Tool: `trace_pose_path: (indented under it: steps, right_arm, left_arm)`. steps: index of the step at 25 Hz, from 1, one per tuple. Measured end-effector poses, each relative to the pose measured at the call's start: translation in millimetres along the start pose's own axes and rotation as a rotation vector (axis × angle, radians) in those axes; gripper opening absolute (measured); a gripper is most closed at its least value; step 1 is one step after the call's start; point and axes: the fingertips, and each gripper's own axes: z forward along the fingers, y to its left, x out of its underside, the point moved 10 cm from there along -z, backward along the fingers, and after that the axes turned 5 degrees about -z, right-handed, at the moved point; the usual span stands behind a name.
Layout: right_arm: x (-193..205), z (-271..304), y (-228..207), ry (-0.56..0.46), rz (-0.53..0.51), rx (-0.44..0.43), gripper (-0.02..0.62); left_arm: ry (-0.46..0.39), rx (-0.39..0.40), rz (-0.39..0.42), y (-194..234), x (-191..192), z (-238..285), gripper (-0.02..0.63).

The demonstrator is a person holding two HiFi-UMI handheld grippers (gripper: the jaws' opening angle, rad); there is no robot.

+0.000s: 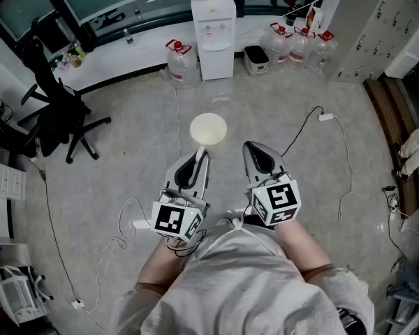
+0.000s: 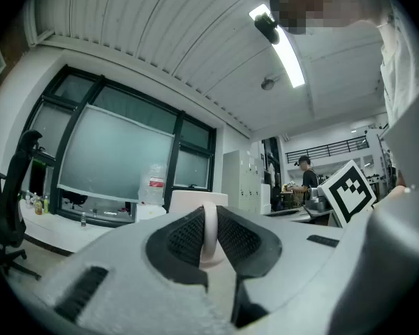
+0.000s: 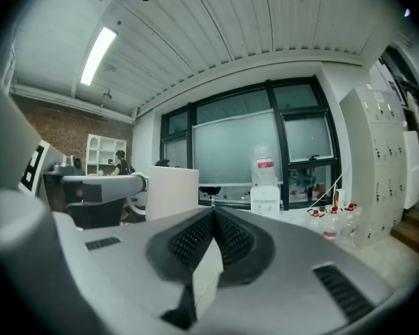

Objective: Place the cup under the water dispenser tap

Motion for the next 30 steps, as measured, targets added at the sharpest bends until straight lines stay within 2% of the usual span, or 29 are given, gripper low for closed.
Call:
trace_pose_path:
  steps: [7,16,23,30]
  right_arm:
    - [2,-2,1,0.006,0.003,0.003,0.028]
    - [9,2,2,0.011,0.062,0.058,0.028]
    - [16,19,-11,0.028,0.069,0.019,0.028]
    - [24,58,-63,0.037,0.096,-0.047,0.028]
  left_arm:
    - [0.003,-0.007,-0.007,-1,1,-2,0.052]
    - [0.003,-0.01,-0.032,8,7,-5,0.052]
    - [0.006,-0.054,-0.051,18,12,10,0.052]
    - [0.018,-0.122,-0.043,23,18,63,0.052]
